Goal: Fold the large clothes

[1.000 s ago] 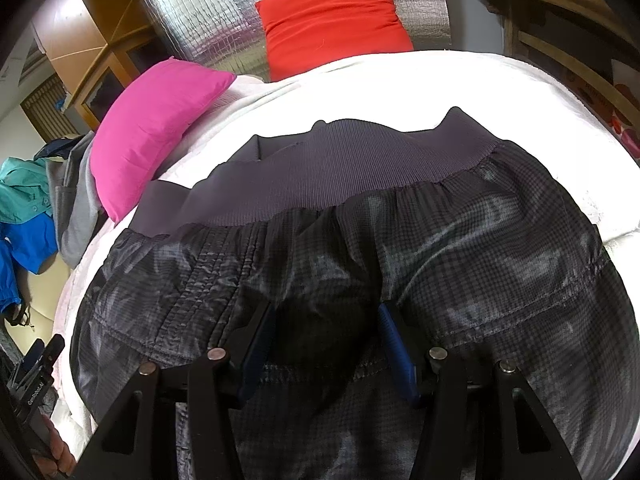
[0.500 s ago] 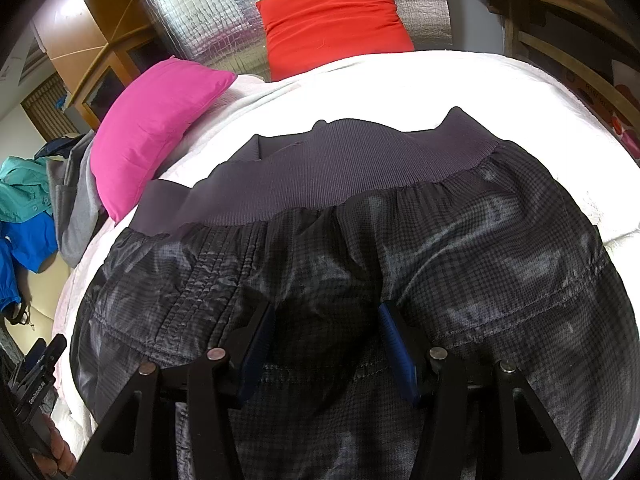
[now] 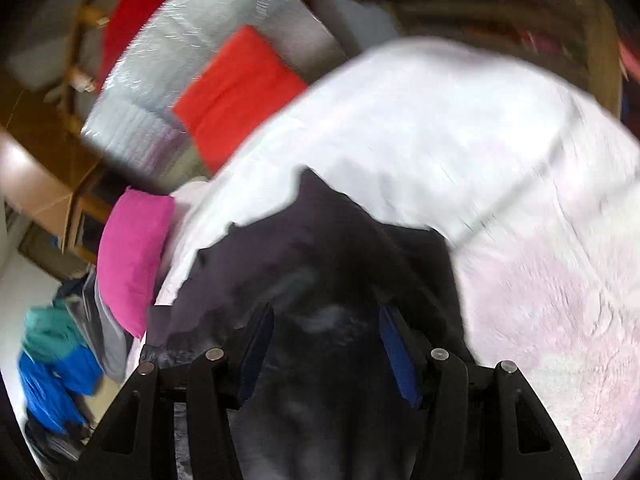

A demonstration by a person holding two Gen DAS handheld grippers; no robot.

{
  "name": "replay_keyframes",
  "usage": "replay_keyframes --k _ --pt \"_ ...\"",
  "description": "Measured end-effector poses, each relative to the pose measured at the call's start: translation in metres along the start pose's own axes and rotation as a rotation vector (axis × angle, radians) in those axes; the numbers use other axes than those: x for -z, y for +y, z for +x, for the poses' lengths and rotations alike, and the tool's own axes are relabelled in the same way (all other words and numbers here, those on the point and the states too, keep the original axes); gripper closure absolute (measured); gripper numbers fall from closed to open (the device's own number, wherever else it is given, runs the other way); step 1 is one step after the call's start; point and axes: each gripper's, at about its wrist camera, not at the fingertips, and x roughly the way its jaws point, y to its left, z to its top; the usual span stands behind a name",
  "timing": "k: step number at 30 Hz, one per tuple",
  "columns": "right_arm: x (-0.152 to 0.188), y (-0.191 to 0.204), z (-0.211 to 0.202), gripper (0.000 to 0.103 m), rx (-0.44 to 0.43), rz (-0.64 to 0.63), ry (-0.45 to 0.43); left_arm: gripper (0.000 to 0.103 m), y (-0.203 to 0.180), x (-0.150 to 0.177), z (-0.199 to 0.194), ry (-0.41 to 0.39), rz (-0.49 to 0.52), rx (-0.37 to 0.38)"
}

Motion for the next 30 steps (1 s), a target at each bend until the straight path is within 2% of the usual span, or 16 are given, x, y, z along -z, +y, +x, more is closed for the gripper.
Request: replay_keyframes --k 2,4,6,8,9,14,19,21,23,25,27,29,30 --pt "-0.002 -0.008 -0.001 0.048 -0.029 0.029 0.013 0.016 -0.003 0.001 0.014 0.057 -0.006 0.003" --pt "-0.006 -0.011 -0.016 0.048 -0.072 0.048 -0.019 0.016 -0.003 -0.001 0.009 0.041 -0.016 -0.001" --pt "-0.009 -0.016 -0.038 0.04 -0.088 0.051 -0.088 0.016 -0.001 -0.003 -0.001 0.009 -0.019 0.019" --pt "-0.015 -0.024 -0.049 0.03 -0.07 0.051 -0.116 0.016 0.002 -0.007 -0.008 -0.019 -0.024 0.061" --pt "-0.017 -0.029 -0.052 0.029 -0.066 0.06 -0.114 0.016 0.003 -0.009 -0.009 -0.021 -0.026 0.084" --pt "-0.018 -0.066 -0.043 0.029 -0.1 0.137 0.004 0.016 0.01 -0.021 0.006 0.06 -0.046 0.222" --pt "-0.019 -0.065 -0.02 0.028 -0.164 0.131 0.111 0.016 0.002 -0.033 0.02 0.125 -0.055 0.412" --pt "-0.016 -0.057 -0.008 0.028 -0.151 0.108 0.141 0.016 -0.005 -0.035 0.025 0.141 -0.053 0.432" --pt "-0.012 -0.05 0.005 0.028 -0.139 0.084 0.163 0.016 -0.012 -0.035 0.029 0.147 -0.047 0.418" --pt "-0.008 -0.039 0.014 0.029 -0.098 0.033 0.17 0.016 -0.02 -0.035 0.031 0.14 -0.035 0.398" --pt "-0.003 -0.02 0.013 0.049 -0.007 -0.084 0.125 0.017 -0.028 -0.036 0.03 0.105 -0.027 0.355" --pt "0.002 -0.002 0.002 0.061 0.001 -0.169 0.061 0.048 -0.036 -0.036 0.023 0.062 -0.007 0.344" --pt "0.003 0.004 -0.005 0.062 -0.009 -0.195 0.026 0.05 -0.041 -0.035 0.022 0.064 0.017 0.324"
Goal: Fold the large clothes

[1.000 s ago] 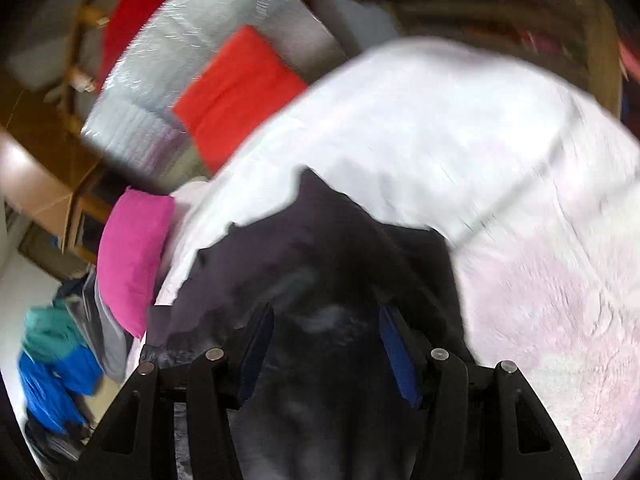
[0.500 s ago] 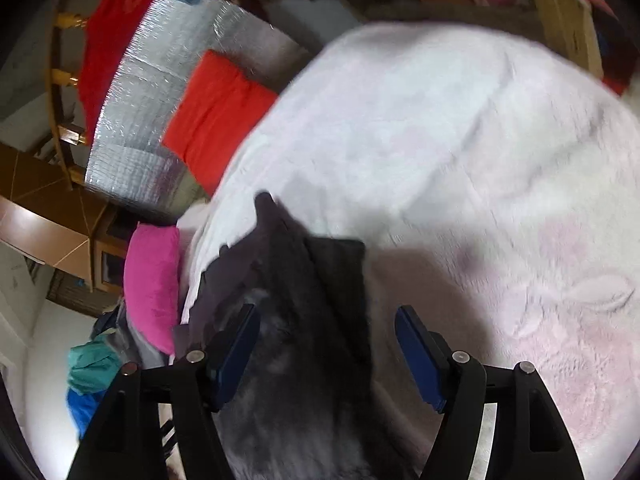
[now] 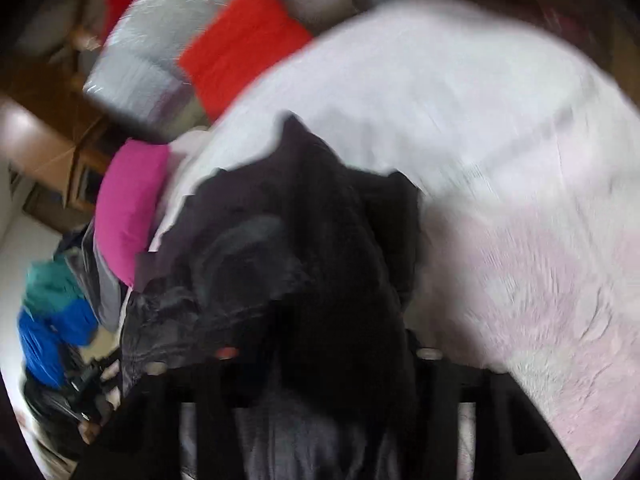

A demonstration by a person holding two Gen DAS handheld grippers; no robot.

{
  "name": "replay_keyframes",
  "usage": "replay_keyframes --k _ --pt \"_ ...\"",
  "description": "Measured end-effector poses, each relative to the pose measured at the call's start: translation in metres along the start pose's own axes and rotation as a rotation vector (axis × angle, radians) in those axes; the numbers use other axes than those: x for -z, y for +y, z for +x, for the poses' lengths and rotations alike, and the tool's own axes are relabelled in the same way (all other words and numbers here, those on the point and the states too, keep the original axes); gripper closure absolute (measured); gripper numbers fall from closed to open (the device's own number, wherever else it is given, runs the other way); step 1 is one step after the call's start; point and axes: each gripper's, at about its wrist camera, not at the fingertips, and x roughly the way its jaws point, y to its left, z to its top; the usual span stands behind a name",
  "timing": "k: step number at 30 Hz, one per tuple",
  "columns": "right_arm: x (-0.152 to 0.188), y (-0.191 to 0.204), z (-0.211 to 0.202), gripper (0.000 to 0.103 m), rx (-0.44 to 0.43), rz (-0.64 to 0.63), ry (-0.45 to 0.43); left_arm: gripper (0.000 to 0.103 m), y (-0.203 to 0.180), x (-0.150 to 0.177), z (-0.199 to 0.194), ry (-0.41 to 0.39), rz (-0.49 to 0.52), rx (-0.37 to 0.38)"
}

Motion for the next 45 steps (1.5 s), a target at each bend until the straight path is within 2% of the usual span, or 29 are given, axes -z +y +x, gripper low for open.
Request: replay_keyframes --k 2,4,7,9,10,11,16,19,21,22,23,24,26,31,33,35,38,40,41,42,43,45 --pt "0.0 0.002 -0.001 0.062 0.031 -0.018 -0.026 0.05 -0.005 0.003 0.006 0.007 0.014 -0.057" --pt "0.001 -0.009 0.017 0.062 0.077 0.022 0.044 0.049 -0.003 0.005 0.017 0.045 0.001 -0.075" --pt "-0.001 -0.019 0.019 0.061 0.035 0.084 0.059 0.047 -0.002 0.002 0.016 0.045 -0.016 -0.071" --pt "-0.002 -0.018 0.014 0.06 0.035 0.095 0.046 0.039 -0.001 0.0 0.014 0.053 -0.031 -0.071" --pt "-0.002 -0.019 0.011 0.059 0.034 0.106 0.047 0.031 0.001 -0.001 0.013 0.059 -0.042 -0.078" --pt "-0.003 -0.021 0.009 0.058 0.031 0.112 0.046 0.029 0.003 -0.002 0.011 0.065 -0.056 -0.072" --pt "-0.019 -0.029 0.006 0.048 -0.047 0.196 0.033 0.026 0.008 -0.011 0.009 0.069 -0.098 0.07" --pt "-0.026 -0.03 0.002 0.045 0.003 0.182 -0.01 0.024 0.004 -0.018 0.011 0.065 -0.11 0.102" --pt "-0.032 -0.032 -0.008 0.043 -0.02 0.181 -0.051 0.023 0.003 -0.022 0.013 0.067 -0.107 0.118" --pt "-0.036 -0.037 -0.013 0.038 -0.059 0.198 -0.074 0.023 0.003 -0.025 0.015 0.067 -0.105 0.128" --pt "-0.039 -0.042 -0.016 0.027 -0.087 0.212 -0.094 0.022 0.004 -0.029 0.02 0.071 -0.106 0.137" --pt "-0.04 -0.044 -0.016 0.024 -0.099 0.218 -0.104 0.022 0.004 -0.031 0.022 0.077 -0.107 0.145" --pt "-0.044 -0.051 -0.003 0.024 -0.1 0.226 -0.072 0.021 0.01 -0.034 0.03 0.102 -0.125 0.167" --pt "-0.05 -0.059 0.047 0.023 -0.142 0.238 0.09 0.017 0.02 -0.039 0.045 0.148 -0.198 0.235" --pt "-0.051 -0.059 0.05 0.016 -0.196 0.221 0.094 0.015 0.02 -0.041 0.05 0.163 -0.206 0.26" --pt "-0.05 -0.057 0.052 0.016 -0.271 0.198 0.122 0.014 0.017 -0.043 0.052 0.177 -0.196 0.269" --pt "-0.042 -0.038 0.064 0.016 -0.33 0.112 0.217 0.014 0.008 -0.043 0.054 0.207 -0.144 0.274" --pt "-0.036 -0.017 0.075 0.016 -0.308 0.02 0.279 0.014 -0.002 -0.037 0.054 0.232 -0.091 0.26" --pt "-0.03 -0.006 0.08 0.015 -0.262 -0.04 0.307 0.014 -0.006 -0.036 0.056 0.241 -0.068 0.248" --pt "-0.028 0.002 0.08 0.014 -0.224 -0.092 0.294 0.014 -0.014 -0.034 0.059 0.255 -0.031 0.231" --pt "-0.028 0.004 0.081 0.013 -0.225 -0.091 0.292 0.013 -0.022 -0.032 0.061 0.263 0.012 0.218" --pt "-0.031 0.002 0.083 0.013 -0.249 -0.027 0.272 0.013 -0.034 -0.03 0.064 0.271 0.046 0.221"
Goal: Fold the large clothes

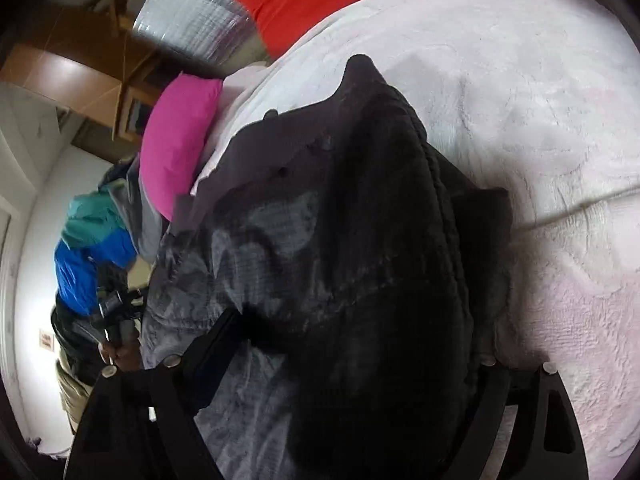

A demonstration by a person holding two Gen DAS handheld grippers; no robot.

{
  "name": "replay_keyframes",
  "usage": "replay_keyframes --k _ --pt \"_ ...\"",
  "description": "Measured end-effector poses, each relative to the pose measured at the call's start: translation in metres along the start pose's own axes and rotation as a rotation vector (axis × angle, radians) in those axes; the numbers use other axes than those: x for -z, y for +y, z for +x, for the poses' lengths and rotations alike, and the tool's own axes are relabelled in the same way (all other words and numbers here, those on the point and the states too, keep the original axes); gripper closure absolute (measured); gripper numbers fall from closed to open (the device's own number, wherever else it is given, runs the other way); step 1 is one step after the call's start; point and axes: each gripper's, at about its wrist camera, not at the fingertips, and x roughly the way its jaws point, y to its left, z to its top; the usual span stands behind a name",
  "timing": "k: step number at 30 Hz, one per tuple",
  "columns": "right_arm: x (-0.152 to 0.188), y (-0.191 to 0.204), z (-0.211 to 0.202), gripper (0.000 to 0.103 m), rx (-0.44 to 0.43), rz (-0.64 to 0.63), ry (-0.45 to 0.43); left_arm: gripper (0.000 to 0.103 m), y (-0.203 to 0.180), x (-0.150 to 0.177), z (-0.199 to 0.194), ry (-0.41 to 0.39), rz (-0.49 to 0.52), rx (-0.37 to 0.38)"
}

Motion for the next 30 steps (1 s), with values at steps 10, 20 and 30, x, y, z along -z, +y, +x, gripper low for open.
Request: replay_keyframes --k 10,20,30 --pt "0.006 0.048 -0.005 0.063 0.102 -0.091 -0.088 0.054 -0.027 -0.006 -0.02 -0.138 -0.01 0.04" --pt "0.012 0.078 -0.037 0.07 0.149 -0.144 -0.258 0.077 -0.018 0.003 -0.061 -0.335 -0.027 0.035" --pt "-0.005 0.041 -0.02 0.07 0.152 0.01 -0.306 0.061 0.01 0.006 -0.047 -0.294 -0.082 -0.187"
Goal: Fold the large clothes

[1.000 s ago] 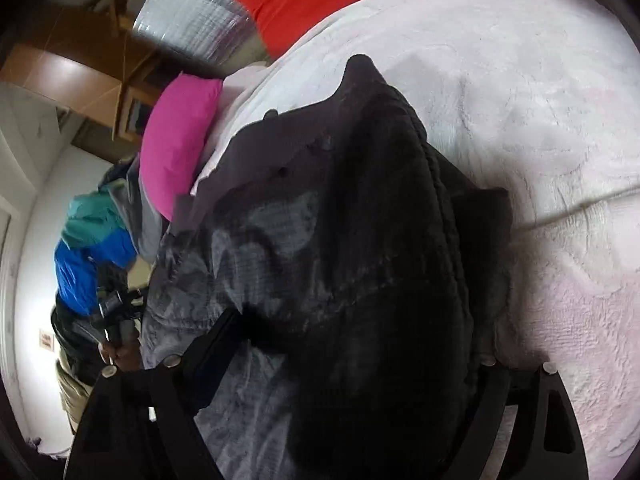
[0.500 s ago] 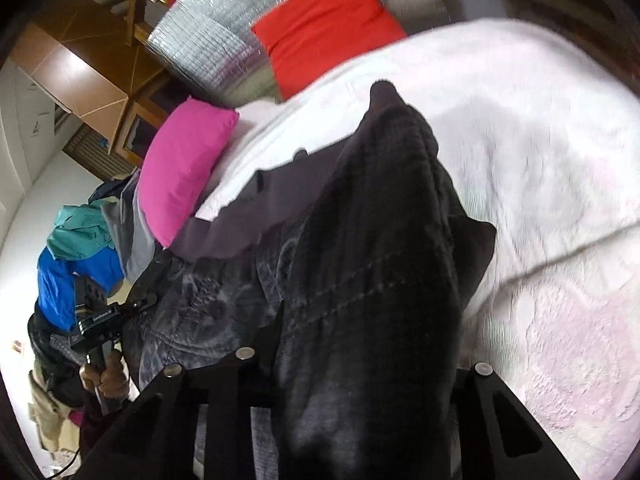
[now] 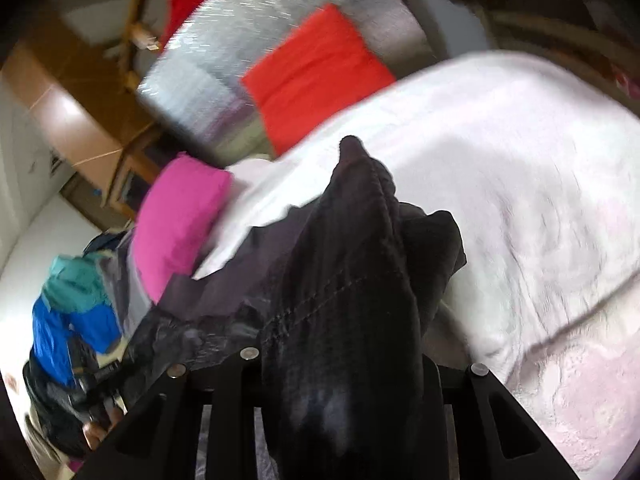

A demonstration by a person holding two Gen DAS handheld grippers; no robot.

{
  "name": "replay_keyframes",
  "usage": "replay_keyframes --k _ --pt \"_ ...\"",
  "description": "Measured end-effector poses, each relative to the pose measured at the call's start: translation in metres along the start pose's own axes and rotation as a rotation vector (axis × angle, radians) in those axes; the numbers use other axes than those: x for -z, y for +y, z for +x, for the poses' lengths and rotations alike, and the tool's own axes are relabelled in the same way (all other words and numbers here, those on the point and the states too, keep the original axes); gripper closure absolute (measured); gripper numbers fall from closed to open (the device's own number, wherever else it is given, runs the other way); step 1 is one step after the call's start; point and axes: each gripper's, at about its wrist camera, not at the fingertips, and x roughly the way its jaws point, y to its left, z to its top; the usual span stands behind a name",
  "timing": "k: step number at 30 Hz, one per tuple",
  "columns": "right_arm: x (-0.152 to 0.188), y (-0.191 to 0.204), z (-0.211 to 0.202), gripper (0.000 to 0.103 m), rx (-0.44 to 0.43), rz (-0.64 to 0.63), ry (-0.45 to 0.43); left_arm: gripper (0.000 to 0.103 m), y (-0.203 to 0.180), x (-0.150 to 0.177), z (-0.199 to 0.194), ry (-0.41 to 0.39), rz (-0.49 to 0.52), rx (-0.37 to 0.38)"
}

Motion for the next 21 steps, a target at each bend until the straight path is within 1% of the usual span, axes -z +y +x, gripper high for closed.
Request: replay_keyframes --k 1,2,3,5,9,12,13,14,15,17,18,21 --pt "0.0 -0.008 0.004 0.069 0.003 0.02 0.024 0.053 -0.001 0.003 0.006 0.02 0.005 -0.044" --pt "0.001 -0.016 0.006 0.062 0.005 0.047 0.044 0.048 -0.002 0.004 0.007 0.031 0.014 -0.066" --pt "0.003 -0.022 0.005 0.057 0.003 0.062 0.049 0.047 -0.003 0.005 0.006 0.037 0.025 -0.085" --pt "0.004 -0.025 0.0 0.052 0.007 0.068 0.06 0.041 -0.008 0.007 0.002 0.036 0.048 -0.115" --pt "0.005 -0.027 -0.013 0.049 0.03 0.064 0.06 0.039 -0.009 0.012 -0.012 0.018 0.057 -0.16" --pt "0.008 -0.028 -0.022 0.047 0.039 0.083 0.06 0.039 -0.005 0.011 -0.037 -0.042 0.069 -0.192" --pt "0.01 -0.027 -0.027 0.047 0.046 0.087 0.053 0.039 -0.005 0.015 -0.046 -0.073 0.078 -0.212" --pt "0.012 -0.026 -0.033 0.044 0.051 0.088 0.045 0.039 -0.005 0.02 -0.057 -0.109 0.092 -0.238" --pt "0.015 -0.028 -0.043 0.038 0.061 0.094 0.032 0.038 -0.008 0.023 -0.062 -0.131 0.104 -0.256" --pt "0.02 -0.027 -0.061 0.035 0.07 0.107 -0.009 0.034 -0.011 0.034 -0.076 -0.177 0.139 -0.314" --pt "0.023 -0.026 -0.069 0.035 0.062 0.114 -0.025 0.033 -0.012 0.041 -0.081 -0.19 0.156 -0.343" --pt "0.032 -0.025 -0.092 0.032 0.064 0.128 -0.067 0.033 -0.012 0.055 -0.089 -0.195 0.19 -0.375"
